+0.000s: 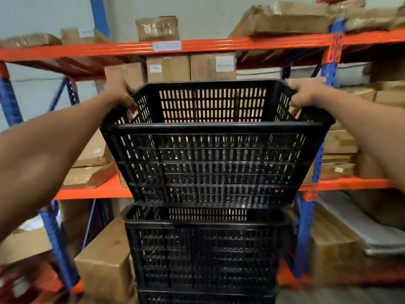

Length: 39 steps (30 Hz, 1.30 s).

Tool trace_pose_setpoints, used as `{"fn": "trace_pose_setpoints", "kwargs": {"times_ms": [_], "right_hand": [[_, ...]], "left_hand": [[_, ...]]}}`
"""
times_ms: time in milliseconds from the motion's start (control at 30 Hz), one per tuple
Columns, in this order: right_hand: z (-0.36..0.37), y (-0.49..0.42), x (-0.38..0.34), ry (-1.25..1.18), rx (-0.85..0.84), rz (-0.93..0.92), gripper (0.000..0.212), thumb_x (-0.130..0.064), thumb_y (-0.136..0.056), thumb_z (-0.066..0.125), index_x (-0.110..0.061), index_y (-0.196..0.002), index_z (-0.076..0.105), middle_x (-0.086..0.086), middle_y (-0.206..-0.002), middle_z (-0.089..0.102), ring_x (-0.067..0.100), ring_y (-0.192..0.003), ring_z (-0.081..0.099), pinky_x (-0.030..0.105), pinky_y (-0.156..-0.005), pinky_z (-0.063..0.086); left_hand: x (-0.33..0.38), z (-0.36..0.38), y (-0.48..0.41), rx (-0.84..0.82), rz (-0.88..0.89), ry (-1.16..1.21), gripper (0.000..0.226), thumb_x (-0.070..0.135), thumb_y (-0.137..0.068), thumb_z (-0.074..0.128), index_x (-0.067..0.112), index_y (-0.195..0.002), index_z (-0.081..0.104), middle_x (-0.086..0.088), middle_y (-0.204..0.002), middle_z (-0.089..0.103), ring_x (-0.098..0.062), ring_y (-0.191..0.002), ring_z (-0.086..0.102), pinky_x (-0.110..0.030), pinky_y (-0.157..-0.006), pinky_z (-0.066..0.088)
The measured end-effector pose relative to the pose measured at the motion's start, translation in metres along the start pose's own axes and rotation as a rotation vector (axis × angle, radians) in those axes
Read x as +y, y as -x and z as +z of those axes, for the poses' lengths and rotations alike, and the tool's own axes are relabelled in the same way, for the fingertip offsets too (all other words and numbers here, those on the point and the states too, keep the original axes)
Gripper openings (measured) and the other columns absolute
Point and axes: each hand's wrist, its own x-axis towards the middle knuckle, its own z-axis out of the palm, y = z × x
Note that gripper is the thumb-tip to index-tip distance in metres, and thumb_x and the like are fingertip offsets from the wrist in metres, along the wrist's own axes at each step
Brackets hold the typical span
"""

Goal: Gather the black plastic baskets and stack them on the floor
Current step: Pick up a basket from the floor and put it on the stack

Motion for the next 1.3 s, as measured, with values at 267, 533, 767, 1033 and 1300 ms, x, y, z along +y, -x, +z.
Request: {"fn": "trace_pose_setpoints", "kwargs": {"times_ms": [267,533,767,1033,1300], "right_hand": [[0.022,-0.033,-0.007,0.113,-0.111,-0.049,0.037,-0.011,-0.095,0.054,0.008,-0.127,0.058,0.026,-0.134,0.055,0.037,-0.122,0.053,0.03,-0.087,0.043],[0.047,-0.04,-0.02,0.034,-0.388,-0.026,0.037,-0.003,-0.097,0.045,0.005,-0.133,0.052,0.029,-0.132,0.055,0.04,-0.114,0.056,0.039,-0.086,0.046],[0.07,-0.044,-0.022,0.008,-0.392,0.008,0.045,-0.01,-0.093,0.056,0.001,-0.137,0.05,0.024,-0.14,0.049,0.039,-0.125,0.05,0.04,-0.103,0.043],[0.076,-0.05,-0.018,0.0,-0.311,0.005,0.045,-0.007,-0.094,0.053,-0.004,-0.139,0.05,0.025,-0.141,0.048,0.037,-0.128,0.047,0.035,-0.102,0.038],[0.066,-0.035,-0.023,-0.058,-0.453,0.057,0.041,-0.014,-0.096,0.053,0.0,-0.135,0.051,0.026,-0.135,0.054,0.037,-0.103,0.057,0.038,-0.086,0.046]], "left_hand": [[0.0,0.014,-0.031,-0.119,-0.068,-0.109,0.056,0.007,-0.075,0.08,-0.002,-0.127,0.061,-0.018,-0.118,0.065,-0.025,-0.093,0.058,-0.009,-0.07,0.044],[-0.017,0.03,-0.033,-0.162,-0.116,-0.222,0.063,0.023,-0.071,0.083,0.009,-0.129,0.063,-0.014,-0.128,0.063,-0.031,-0.118,0.058,-0.032,-0.101,0.042],[-0.037,0.059,-0.044,-0.232,-0.147,-0.291,0.057,0.025,-0.072,0.082,0.015,-0.125,0.066,-0.013,-0.126,0.065,-0.031,-0.116,0.058,-0.038,-0.105,0.044],[-0.036,0.054,-0.045,-0.571,-0.222,-0.144,0.052,0.015,-0.091,0.062,0.009,-0.14,0.046,-0.019,-0.126,0.062,-0.038,-0.111,0.063,-0.051,-0.102,0.047],[-0.038,0.045,-0.014,-0.507,-0.154,-0.267,0.047,0.01,-0.093,0.054,0.009,-0.14,0.045,-0.022,-0.134,0.054,-0.041,-0.119,0.057,-0.05,-0.102,0.048]]}}
